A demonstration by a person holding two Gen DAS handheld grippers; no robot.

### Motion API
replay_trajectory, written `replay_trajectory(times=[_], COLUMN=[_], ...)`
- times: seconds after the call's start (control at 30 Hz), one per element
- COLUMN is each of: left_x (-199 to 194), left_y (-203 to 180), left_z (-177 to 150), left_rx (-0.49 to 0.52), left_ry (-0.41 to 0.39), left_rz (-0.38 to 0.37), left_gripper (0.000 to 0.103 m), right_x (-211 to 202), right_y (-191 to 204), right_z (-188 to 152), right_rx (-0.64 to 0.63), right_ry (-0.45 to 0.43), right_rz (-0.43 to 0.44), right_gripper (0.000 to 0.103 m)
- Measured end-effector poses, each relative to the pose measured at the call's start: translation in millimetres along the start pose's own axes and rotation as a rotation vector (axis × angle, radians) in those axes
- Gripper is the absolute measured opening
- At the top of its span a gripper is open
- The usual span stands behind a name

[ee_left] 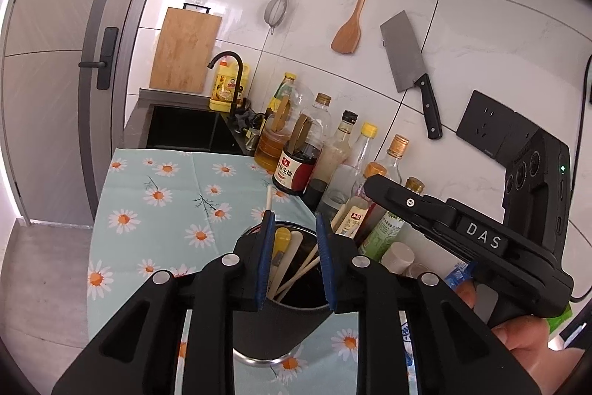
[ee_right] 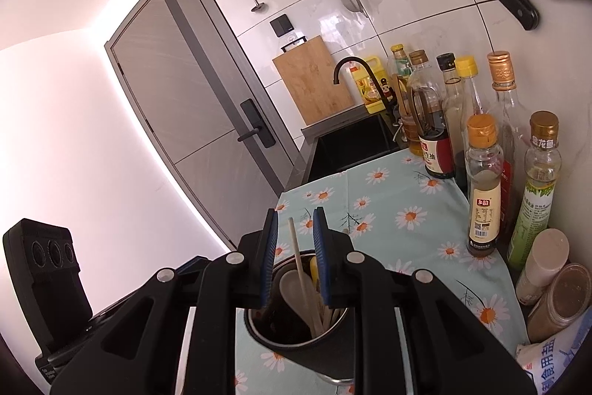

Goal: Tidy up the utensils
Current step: 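Withdraw both tools from the holder toward the loose chopsticks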

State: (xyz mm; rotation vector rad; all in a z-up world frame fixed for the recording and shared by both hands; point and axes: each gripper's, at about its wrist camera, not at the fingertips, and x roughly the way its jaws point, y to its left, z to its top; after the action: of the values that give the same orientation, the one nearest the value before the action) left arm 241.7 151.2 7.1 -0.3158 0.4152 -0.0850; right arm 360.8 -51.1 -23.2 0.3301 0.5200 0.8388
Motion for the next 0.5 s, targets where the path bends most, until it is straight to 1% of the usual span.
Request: replay_trajectory(times=[0.07, 0.13, 0.17, 0.33, 0.43, 0.5], left_x=[-9, -18, -23, -46, -56, -61], left_y=[0, -2, -3, -4, -4, -4], left_z=[0, 0, 0, -6, -14, -20], left_rx=[-0.004, -0.001, 0.003, 0.006, 0.001, -0.004], left_ry=[-0.002, -0.004, -0.003, 0.014, 0.037, 0.059], left_rz=[0.0, -0.003, -0.003, -0.009, -0.005, -0.005], left_gripper=[0.022, 0.022, 0.022, 0.022, 0.022, 0.022], right_x=[-6, -12, -15, -32, -39, -43], right_y=[3, 7, 9, 18, 20, 21], right_z=[0, 0, -1, -14, -24, -30], right_rx=[0.0, -0.006, -0.01, -0.04, -0.057, -0.074], right_ry=[0.013, 0.025, 0.047, 0.12, 0.171, 0.189], right_rz=[0.012, 0.02, 0.033, 0.044, 0.037, 0.017], right_gripper=[0.023, 0.031, 0.032, 0.032, 0.032, 0.032])
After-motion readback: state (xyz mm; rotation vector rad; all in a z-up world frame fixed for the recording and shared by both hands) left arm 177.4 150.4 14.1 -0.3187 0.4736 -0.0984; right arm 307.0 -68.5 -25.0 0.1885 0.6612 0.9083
